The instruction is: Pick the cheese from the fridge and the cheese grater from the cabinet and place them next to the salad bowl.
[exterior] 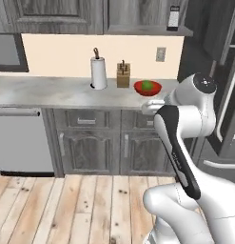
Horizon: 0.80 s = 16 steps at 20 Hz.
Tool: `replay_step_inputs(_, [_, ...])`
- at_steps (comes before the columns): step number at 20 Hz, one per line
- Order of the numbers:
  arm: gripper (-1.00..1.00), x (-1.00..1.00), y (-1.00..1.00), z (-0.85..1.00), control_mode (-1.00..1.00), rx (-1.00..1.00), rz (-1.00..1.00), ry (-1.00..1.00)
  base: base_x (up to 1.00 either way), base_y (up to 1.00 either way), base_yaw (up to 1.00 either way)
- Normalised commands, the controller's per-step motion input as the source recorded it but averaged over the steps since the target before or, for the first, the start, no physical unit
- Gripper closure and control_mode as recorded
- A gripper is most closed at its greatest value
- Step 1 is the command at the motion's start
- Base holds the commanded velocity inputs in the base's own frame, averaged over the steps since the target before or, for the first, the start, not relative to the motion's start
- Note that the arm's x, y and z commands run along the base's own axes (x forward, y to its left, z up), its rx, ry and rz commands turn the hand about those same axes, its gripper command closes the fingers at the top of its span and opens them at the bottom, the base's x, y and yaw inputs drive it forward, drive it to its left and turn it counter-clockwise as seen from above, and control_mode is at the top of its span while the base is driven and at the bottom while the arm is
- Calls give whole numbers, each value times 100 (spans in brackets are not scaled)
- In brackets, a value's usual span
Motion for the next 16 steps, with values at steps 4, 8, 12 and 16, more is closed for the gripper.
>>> replay_step_inputs(4, [100,0,0,0,100,0,0,0,62,35,-45])
replay_step_inputs(8, [100,0,0,0,100,0,0,0,70,28,-30])
replay_step_inputs(12, [100,0,0,0,100,0,0,0,80,10,-1])
replay_step_inputs(16, [100,0,0,0,100,0,0,0,80,6,6])
